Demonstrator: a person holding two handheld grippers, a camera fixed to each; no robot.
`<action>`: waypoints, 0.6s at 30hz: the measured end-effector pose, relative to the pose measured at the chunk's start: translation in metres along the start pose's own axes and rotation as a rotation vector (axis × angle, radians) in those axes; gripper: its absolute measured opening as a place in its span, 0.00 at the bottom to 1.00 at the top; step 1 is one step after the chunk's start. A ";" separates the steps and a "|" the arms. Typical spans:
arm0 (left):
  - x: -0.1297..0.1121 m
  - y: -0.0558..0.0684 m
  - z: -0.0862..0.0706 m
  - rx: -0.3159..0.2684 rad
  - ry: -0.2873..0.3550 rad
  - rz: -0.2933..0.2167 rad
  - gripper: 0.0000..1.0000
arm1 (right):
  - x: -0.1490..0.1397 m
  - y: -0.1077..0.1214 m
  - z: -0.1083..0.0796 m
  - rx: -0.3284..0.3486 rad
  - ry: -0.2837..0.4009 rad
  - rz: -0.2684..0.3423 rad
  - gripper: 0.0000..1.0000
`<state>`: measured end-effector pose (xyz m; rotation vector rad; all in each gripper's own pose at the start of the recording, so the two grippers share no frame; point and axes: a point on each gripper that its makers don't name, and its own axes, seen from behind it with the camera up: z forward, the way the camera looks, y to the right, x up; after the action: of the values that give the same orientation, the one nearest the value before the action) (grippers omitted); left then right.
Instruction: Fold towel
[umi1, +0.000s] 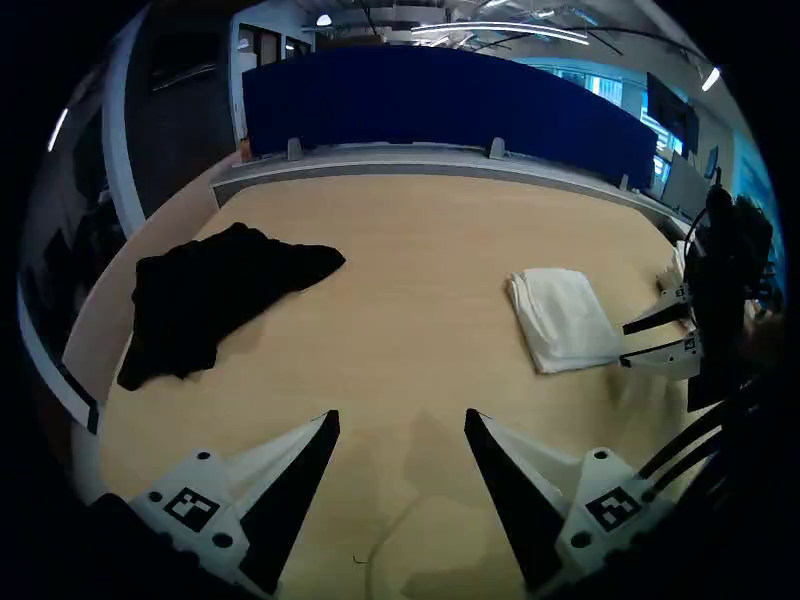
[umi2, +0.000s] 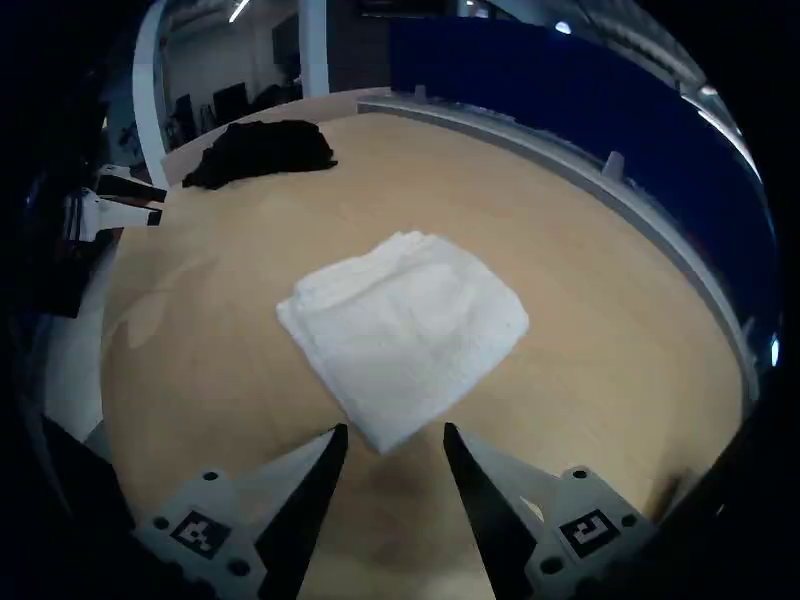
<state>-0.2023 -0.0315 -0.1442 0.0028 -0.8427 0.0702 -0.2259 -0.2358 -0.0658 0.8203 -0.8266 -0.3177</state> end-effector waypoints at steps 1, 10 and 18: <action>0.000 0.000 0.000 0.000 0.000 0.000 0.93 | 0.000 0.000 0.000 0.000 0.000 0.000 0.74; 0.000 0.003 -0.001 -0.003 0.002 0.002 0.93 | -0.004 -0.003 0.003 0.004 -0.004 -0.002 0.57; -0.001 0.002 -0.003 -0.001 0.003 0.000 0.93 | -0.010 -0.005 0.008 0.005 -0.014 0.005 0.41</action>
<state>-0.2007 -0.0298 -0.1465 0.0020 -0.8394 0.0695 -0.2381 -0.2381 -0.0718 0.8210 -0.8423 -0.3175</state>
